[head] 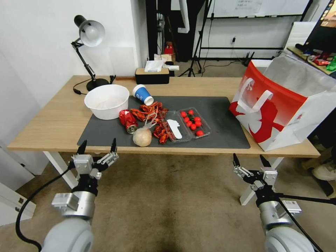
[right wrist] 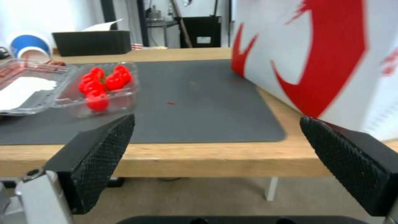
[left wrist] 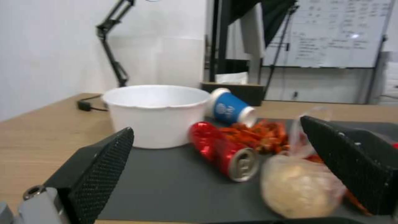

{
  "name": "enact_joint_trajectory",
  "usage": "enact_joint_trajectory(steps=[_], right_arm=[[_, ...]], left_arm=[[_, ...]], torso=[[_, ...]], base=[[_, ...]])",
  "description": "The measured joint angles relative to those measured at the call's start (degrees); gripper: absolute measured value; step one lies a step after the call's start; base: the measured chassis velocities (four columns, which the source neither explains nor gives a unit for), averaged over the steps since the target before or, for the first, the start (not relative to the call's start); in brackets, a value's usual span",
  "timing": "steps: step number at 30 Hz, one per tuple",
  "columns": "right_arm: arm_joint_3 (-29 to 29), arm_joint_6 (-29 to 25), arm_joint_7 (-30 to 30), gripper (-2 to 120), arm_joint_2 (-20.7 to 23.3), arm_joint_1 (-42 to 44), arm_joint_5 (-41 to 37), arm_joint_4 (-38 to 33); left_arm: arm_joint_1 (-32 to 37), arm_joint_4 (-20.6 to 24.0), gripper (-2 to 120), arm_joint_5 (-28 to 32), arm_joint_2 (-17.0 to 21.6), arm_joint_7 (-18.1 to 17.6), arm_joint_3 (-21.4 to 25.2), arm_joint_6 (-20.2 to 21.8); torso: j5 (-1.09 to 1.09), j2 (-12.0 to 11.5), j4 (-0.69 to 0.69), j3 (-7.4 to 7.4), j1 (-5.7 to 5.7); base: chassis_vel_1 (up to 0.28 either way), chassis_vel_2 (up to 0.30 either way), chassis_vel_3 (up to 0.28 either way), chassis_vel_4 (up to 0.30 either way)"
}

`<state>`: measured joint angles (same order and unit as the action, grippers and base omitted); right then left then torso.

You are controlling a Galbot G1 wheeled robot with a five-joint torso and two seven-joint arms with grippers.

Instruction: Pick up the trash from the table and place it into the takeout bag.

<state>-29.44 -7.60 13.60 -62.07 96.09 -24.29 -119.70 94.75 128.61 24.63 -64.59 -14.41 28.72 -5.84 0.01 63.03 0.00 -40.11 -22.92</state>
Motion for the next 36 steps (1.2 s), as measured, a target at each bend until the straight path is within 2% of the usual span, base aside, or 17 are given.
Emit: enact_joint_trajectory(steps=[3, 6, 7, 11, 13, 16, 18, 19, 21, 22, 25, 28, 36], right_arm=[[0.73, 0.99, -0.05, 100, 0.63, -0.9, -0.23, 0.01], [0.81, 1.23, -0.05, 100, 0.8, -1.01, -0.36, 0.01], [0.78, 1.51, -0.05, 100, 1.03, -1.14, -0.56, 0.01], [0.67, 1.85, 0.02, 100, 1.02, -1.17, -0.63, 0.02], [0.65, 2.46, 0.06, 100, 0.8, -1.02, -0.52, -0.22], [0.64, 2.69, 0.11, 100, 0.73, -1.01, -0.41, -0.39], [0.64, 3.29, 0.25, 100, 0.59, -1.15, -0.22, -0.55], [0.64, 3.29, 0.25, 100, 0.59, -1.15, -0.22, -0.55], [0.62, 3.71, 0.41, 100, 0.25, -1.36, 0.04, -0.55], [0.62, 3.71, 0.41, 100, 0.25, -1.36, 0.04, -0.55], [0.61, 3.96, 0.78, 100, -0.19, -1.41, 0.74, -0.45], [0.37, 4.05, 1.13, 100, -0.34, -1.37, 0.93, -0.3], [-0.49, 4.05, 1.55, 100, -0.58, -1.15, 0.95, 0.04]], left_arm=[[-0.74, 0.46, 100, 1.82, 1.47, 1.34, -1.81, 0.51], [-1.42, 0.59, 100, 2.56, 2.15, 1.81, -2.89, 0.95], [-3.81, 0.36, 100, 3.96, 4.06, 2.27, -6.24, 2.54], [-7.18, -2.45, 100, 0.0, 5.7, 2.7, -9.4, 2.82], [-11.75, -4.15, 100, 1.44, 7.39, 1.75, -12.78, 4.46], [-14.5, -5.06, 100, 2.9, 8.37, 0.9, -14.39, 5.59], [-19.3, -6.88, 100, 4.47, 10.7, -0.08, -17.11, 8.59], [-19.3, -6.88, 100, 4.47, 10.7, -0.08, -17.11, 8.59], [-23.07, -8.21, 100, 8.82, 12.25, -2.01, -19.64, 12.15], [-23.07, -8.21, 100, 8.82, 12.25, -2.01, -19.64, 12.15], [-25.96, -9.49, 100, 13.84, 12.78, -4.64, -21.43, 17.03], [-27.26, -10.11, 100, 16.14, 12.9, -5.81, -22.6, 19.17], [-30.14, -11.58, 100, 18.23, 11.91, -8.33, -24.61, 21.84]], torso=[[0.0, 0.0, 0.04, 0.0, 0.0], [0.0, 0.0, 0.02, 0.0, 0.0], [-0.01, 0.0, -0.01, 0.0, 0.0], [-0.03, 0.0, 0.01, 0.0, 0.0], [0.0, 0.0, 0.0, 0.0, 0.0], [-0.01, 0.0, -0.01, 0.0, 0.0], [0.0, 0.0, -0.01, 0.0, 0.0], [0.0, 0.0, -0.01, 0.0, 0.0], [-0.01, 0.0, -0.01, 0.0, 0.0], [-0.01, 0.0, -0.01, 0.0, 0.0], [-0.01, 0.0, 0.0, 0.0, 0.0], [-0.01, 0.0, 0.0, 0.0, 0.0], [-0.01, 0.0, 0.0, 0.0, 0.0]], base=[[0.0, 0.0, 0.0, 0.0], [0.0, 0.0, 0.0, 0.0], [0.0, 0.0, 0.0, 0.0], [0.0, 0.0, 0.0, 0.0], [0.0, 0.0, 0.0, 0.0], [0.0, 0.0, 0.0, 0.0], [0.0, 0.0, 0.0, 0.0], [0.0, 0.0, 0.0, 0.0], [0.0, 0.0, 0.0, 0.0], [0.0, 0.0, 0.0, 0.0], [0.0, 0.0, 0.0, 0.0], [0.0, 0.0, 0.0, 0.0], [0.0, 0.0, 0.0, 0.0]])
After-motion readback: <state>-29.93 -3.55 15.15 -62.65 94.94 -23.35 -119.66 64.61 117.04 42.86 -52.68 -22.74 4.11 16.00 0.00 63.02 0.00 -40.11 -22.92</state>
